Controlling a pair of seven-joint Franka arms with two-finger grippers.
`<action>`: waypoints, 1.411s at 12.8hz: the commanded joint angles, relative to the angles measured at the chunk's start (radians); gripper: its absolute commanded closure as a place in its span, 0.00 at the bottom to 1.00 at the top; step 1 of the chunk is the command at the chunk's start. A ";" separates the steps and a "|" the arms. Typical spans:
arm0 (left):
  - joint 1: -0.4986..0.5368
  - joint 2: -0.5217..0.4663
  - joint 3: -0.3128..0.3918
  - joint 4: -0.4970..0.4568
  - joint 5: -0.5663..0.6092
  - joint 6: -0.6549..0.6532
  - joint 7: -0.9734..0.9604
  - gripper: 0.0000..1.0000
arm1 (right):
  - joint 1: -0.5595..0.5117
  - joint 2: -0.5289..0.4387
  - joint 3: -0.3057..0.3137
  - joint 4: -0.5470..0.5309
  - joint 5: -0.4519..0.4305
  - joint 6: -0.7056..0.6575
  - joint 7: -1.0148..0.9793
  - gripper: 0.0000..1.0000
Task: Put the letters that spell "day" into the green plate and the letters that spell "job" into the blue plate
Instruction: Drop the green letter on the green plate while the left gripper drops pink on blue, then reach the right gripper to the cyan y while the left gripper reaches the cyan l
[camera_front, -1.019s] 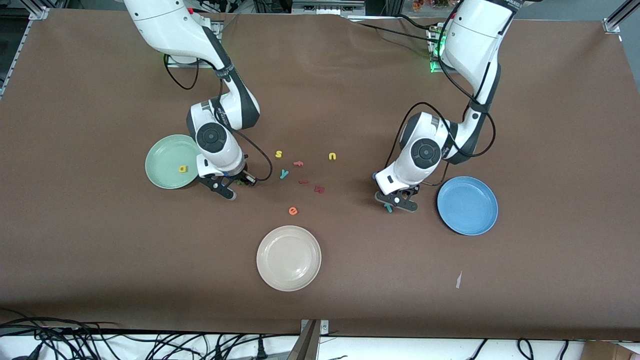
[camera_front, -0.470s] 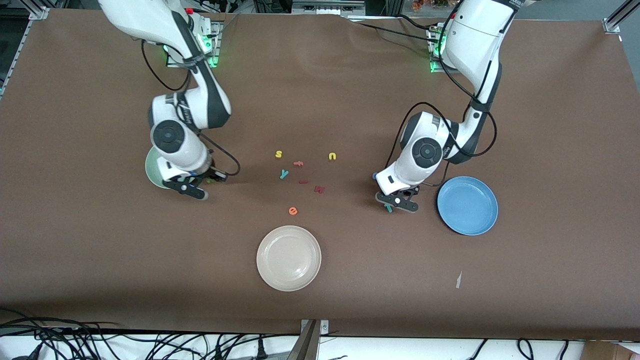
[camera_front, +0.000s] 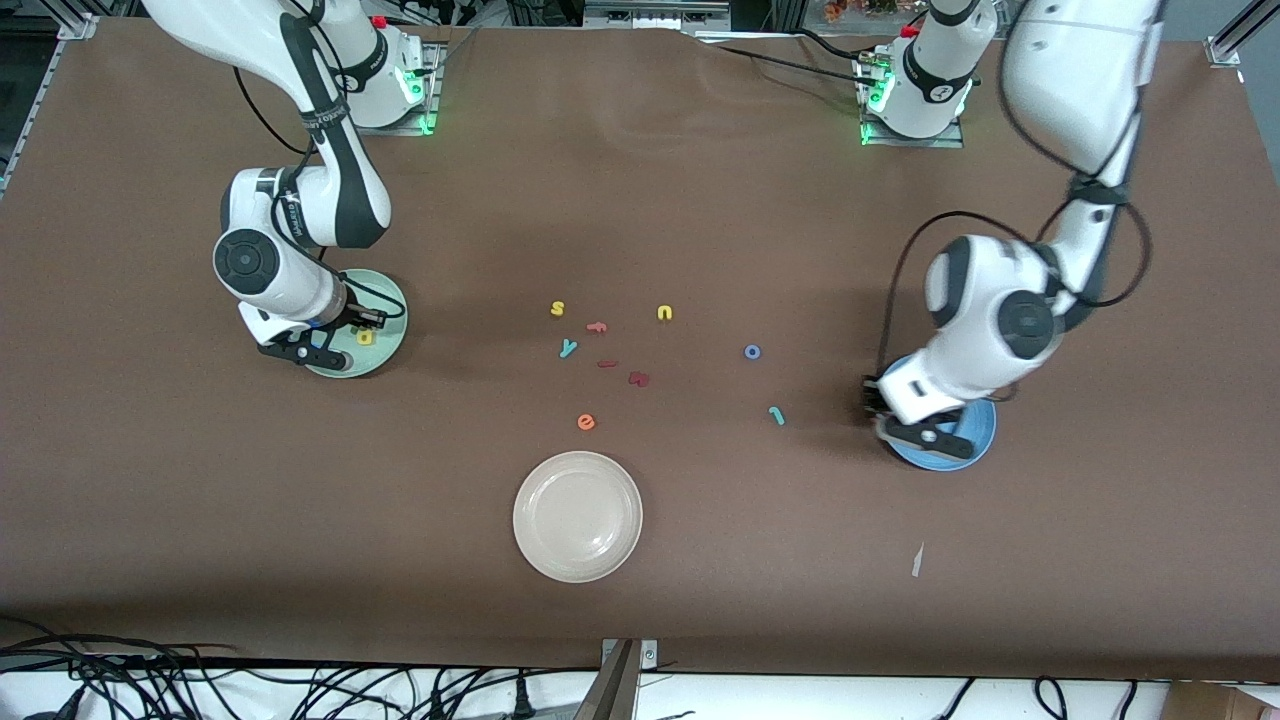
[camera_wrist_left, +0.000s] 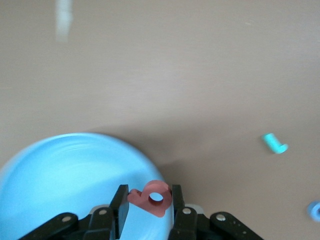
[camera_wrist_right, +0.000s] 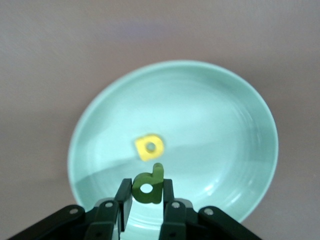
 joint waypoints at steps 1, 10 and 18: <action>0.075 -0.021 -0.013 -0.037 -0.032 -0.026 0.157 0.60 | 0.010 -0.040 -0.013 -0.028 0.012 -0.020 -0.057 0.00; -0.018 0.088 -0.131 0.062 -0.035 0.072 -0.170 0.22 | 0.068 0.117 0.188 0.395 0.012 -0.199 0.193 0.00; -0.126 0.201 -0.131 0.098 -0.099 0.200 -0.365 0.22 | 0.136 0.327 0.282 0.562 0.014 -0.029 0.833 0.04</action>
